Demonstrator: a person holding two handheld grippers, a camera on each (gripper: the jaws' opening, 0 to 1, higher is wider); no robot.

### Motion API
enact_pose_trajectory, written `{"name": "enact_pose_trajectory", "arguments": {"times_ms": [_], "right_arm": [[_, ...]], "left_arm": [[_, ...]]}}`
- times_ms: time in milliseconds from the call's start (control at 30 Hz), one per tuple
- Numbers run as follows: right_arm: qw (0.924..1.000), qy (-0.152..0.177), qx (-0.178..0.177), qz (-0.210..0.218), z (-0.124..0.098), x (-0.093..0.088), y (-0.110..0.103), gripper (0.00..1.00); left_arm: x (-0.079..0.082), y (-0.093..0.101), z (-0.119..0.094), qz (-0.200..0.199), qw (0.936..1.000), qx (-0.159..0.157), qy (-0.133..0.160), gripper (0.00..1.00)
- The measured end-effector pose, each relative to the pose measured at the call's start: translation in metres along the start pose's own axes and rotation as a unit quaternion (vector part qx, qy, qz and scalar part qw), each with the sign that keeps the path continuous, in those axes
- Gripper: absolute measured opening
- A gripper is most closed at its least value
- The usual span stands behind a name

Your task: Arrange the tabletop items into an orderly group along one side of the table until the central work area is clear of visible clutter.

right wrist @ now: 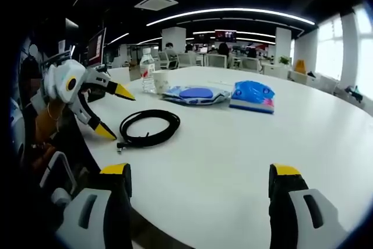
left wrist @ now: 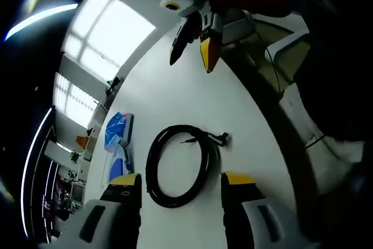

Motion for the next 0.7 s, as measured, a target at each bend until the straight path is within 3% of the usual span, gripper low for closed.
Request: {"name": "enact_pose_trajectory", "arguments": {"times_ms": [267,467,700], "right_arm": [[1.0000,0.000,-0.003,0.000,-0.001,0.001,0.002,0.95],[1.0000,-0.003,-0.003,-0.002,-0.001,0.001,0.001,0.94],[1.0000,-0.002,-0.002,0.000,-0.001,0.000,0.001,0.94]], "left_arm": [[0.001,0.004,0.005,0.011,0.9999,-0.013,-0.001,0.42],[-0.003,0.010,0.006,0.023,0.9992,-0.029,-0.016,0.30],[-0.002,0.012,0.007,0.023,0.9983,-0.049,-0.020,0.29]]}}
Point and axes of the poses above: the point that each gripper's makers call its tool centre point, and the gripper's own axes: z roughly forward along the fingers, y roughly to its right, x roughly out of its top, the point moved 1 cm from there along -z, roughly backward along the fingers, and after that the axes turned 5 degrees about y, right-handed, at the moved point
